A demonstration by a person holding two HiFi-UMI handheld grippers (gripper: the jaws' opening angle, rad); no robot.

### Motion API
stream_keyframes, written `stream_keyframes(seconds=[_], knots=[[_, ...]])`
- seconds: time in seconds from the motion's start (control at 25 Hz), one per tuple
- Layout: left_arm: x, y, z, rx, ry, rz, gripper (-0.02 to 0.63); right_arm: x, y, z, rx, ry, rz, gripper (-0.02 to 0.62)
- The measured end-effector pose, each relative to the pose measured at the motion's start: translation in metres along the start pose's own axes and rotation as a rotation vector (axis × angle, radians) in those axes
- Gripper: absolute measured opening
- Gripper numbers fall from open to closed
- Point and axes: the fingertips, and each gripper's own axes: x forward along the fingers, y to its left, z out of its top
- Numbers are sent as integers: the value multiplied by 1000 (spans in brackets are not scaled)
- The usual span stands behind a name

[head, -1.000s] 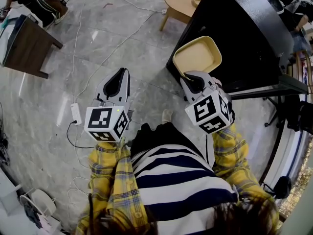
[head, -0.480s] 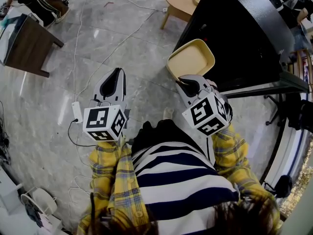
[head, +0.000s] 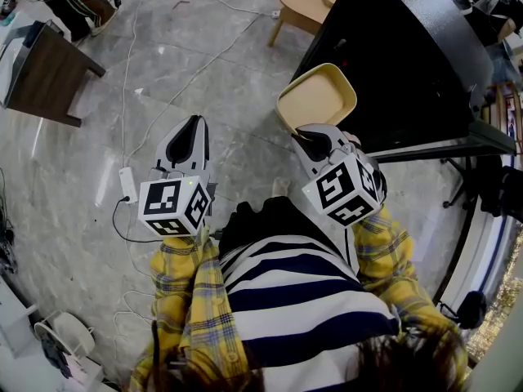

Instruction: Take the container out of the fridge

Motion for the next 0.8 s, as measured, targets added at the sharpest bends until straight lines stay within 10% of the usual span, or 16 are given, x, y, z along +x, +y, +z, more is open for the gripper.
stream_keyframes(seconds=[0.8], knots=[[3, -5, -6, -5, 14, -3, 35, -2, -2, 0, -10, -6, -5, 44]])
